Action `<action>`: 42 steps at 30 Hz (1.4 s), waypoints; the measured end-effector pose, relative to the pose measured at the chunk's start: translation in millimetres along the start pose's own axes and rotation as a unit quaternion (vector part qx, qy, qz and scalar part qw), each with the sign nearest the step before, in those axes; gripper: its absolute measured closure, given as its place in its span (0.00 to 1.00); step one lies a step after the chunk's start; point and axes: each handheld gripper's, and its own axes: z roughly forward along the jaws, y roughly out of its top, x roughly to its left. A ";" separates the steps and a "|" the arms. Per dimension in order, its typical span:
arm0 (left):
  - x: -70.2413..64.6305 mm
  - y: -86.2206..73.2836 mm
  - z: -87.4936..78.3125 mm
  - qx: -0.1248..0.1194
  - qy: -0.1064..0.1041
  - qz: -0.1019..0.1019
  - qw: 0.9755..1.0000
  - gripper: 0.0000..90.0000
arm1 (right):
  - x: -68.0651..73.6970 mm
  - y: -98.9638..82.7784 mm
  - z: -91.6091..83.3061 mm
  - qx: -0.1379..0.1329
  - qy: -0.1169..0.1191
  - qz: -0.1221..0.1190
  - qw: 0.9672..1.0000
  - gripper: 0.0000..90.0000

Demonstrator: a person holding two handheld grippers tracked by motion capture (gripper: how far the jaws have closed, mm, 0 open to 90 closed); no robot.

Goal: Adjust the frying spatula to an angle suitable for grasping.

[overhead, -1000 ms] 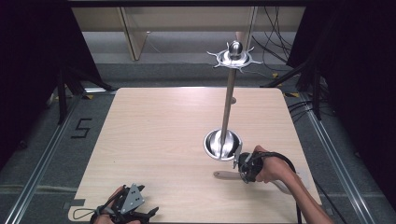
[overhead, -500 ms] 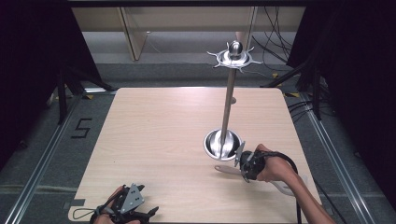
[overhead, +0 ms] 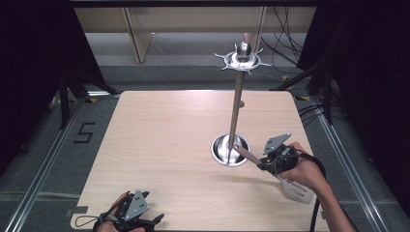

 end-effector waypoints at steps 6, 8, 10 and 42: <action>-0.6 0.4 -0.4 -0.005 0.000 -0.003 1.000 0.17 | -1.8 -5.8 -18.5 -0.070 -0.007 0.008 0.998 0.84; -0.4 0.6 -0.8 -0.005 0.000 -0.003 1.000 0.17 | -2.3 -8.9 -24.4 -0.090 -0.013 0.019 0.996 0.84; -0.3 0.7 -0.8 -0.005 0.001 -0.003 1.000 0.17 | -3.1 -11.7 -31.4 -0.105 -0.012 0.029 0.994 0.84; 0.2 0.6 -1.3 -0.006 0.000 -0.005 1.000 0.17 | -13.5 -12.6 -70.6 -0.289 -0.020 0.109 0.951 0.84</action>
